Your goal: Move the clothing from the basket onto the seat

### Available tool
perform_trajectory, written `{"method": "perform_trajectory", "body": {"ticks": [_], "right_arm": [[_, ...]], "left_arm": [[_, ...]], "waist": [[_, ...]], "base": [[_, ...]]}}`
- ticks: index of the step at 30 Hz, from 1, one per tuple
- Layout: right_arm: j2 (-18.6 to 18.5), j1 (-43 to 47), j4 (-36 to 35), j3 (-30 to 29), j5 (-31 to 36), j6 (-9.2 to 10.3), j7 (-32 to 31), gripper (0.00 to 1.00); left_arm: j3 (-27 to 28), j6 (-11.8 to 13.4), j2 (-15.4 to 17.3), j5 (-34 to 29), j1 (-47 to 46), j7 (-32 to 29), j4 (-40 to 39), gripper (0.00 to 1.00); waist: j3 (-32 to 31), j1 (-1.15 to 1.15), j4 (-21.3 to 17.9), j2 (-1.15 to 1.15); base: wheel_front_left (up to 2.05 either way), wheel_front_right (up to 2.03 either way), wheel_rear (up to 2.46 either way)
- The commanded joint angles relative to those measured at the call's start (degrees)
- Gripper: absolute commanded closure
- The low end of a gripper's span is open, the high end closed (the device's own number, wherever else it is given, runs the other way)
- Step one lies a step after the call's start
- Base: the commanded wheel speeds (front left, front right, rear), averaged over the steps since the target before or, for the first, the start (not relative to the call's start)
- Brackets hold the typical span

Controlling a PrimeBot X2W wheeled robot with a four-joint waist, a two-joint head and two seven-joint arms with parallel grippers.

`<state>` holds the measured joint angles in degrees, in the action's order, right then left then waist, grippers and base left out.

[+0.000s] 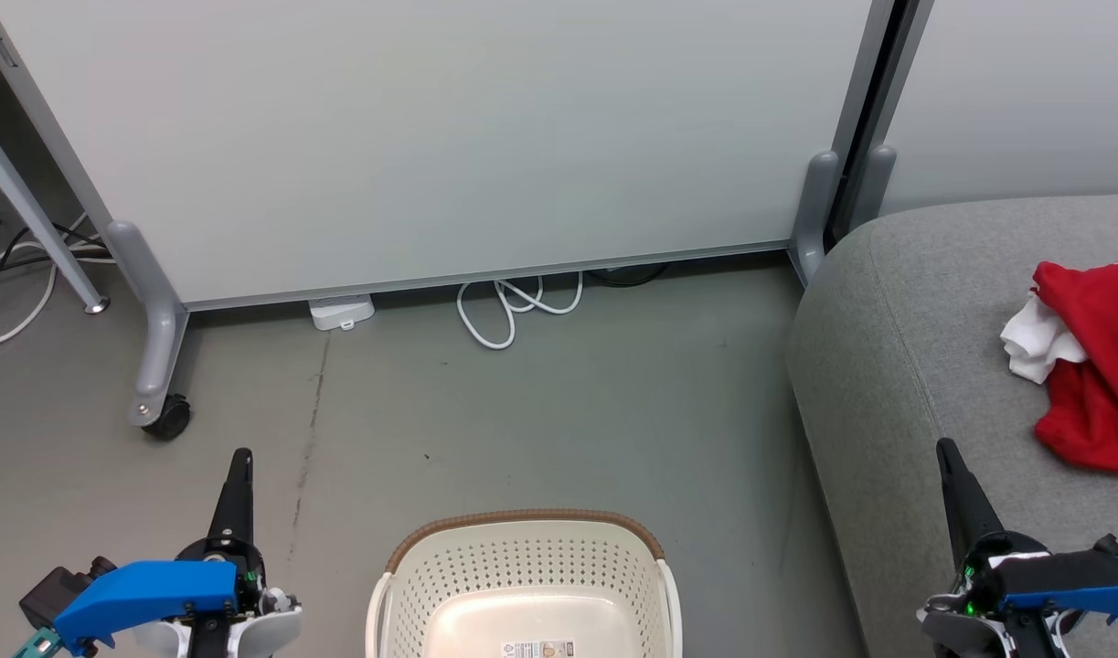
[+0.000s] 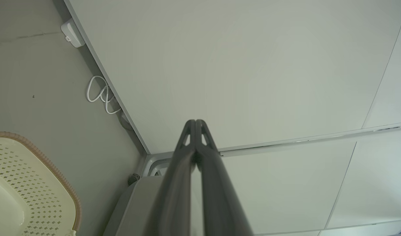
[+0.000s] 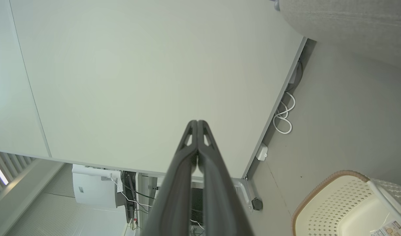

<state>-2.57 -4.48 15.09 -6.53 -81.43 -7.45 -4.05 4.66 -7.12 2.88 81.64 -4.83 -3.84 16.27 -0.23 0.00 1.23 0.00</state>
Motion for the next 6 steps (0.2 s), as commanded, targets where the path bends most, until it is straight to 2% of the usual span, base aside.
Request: {"method": "perform_trajectory", "body": {"ticks": [1, 6], "right_arm": [[-0.41, -1.12, -0.55, 0.0, -1.35, -0.05, -0.49, 1.0], [-0.42, -1.41, -0.73, -0.01, -3.51, -0.06, -0.97, 1.0]], "left_arm": [[0.33, -0.48, 0.0, 1.22, -0.96, -0.35, -0.6, 1.0], [0.76, -0.52, -0.01, 3.4, -1.19, -0.94, -1.03, 1.0]], "waist": [[0.02, 0.0, -0.07, 0.0], [0.1, 0.0, -0.3, 0.0]], "base": [[0.0, 0.0, 0.0], [0.0, 0.0, 0.0]]}}
